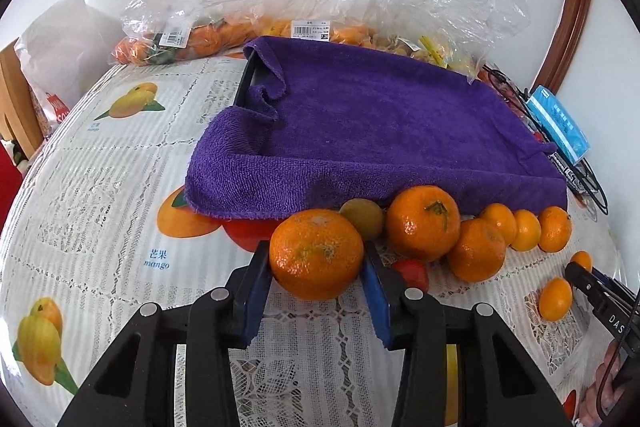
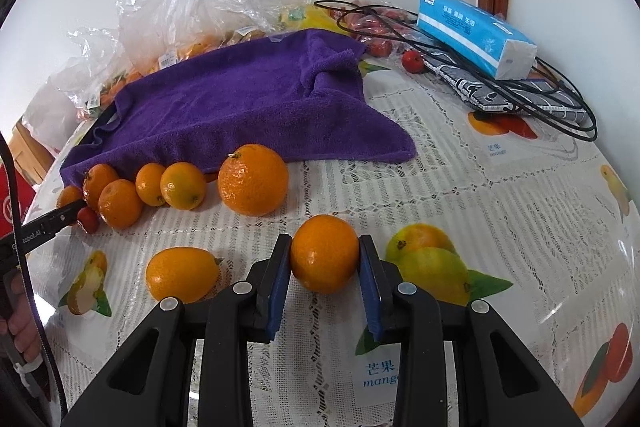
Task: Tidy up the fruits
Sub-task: 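Lift both held fruits and carry them over the purple towel, lowering them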
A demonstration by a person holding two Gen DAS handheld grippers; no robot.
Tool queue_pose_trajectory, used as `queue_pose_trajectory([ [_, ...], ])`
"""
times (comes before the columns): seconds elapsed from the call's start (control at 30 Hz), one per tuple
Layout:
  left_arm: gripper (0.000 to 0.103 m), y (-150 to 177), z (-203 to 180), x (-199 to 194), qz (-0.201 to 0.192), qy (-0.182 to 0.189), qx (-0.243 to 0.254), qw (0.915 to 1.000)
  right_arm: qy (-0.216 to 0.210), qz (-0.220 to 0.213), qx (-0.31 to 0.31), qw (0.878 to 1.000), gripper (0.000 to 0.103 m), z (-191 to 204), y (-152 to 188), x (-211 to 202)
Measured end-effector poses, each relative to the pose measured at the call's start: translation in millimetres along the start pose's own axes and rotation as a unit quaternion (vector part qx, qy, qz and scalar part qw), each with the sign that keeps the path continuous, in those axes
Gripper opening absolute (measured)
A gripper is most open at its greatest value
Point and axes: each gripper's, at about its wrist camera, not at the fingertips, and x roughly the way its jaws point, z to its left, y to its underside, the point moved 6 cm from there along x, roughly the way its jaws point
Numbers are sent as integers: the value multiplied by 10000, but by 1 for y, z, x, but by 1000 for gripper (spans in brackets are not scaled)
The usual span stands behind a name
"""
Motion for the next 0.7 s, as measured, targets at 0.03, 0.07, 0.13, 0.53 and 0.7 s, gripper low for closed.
queue_pose_trajectory([
  [0.03, 41, 0, 1, 0, -12, -1, -23, 10000, 5, -26, -30, 10000, 33, 1, 0, -1],
  [0.07, 41, 0, 2, -1, -14, 13, -50, 10000, 7, -49, -51, 10000, 33, 3, 0, -2],
  [0.13, 41, -1, 4, -2, -19, 58, -101, 9999, 5, -91, -103, 9999, 33, 6, 0, -4],
  [0.53, 41, 1, 4, -16, -181, 200, -114, 9996, -14, -59, -119, 9999, 32, 16, -1, -13],
  [0.7, 41, 0, 4, -26, -187, 323, -130, 9992, -54, -170, -183, 9997, 32, 24, -10, -24],
])
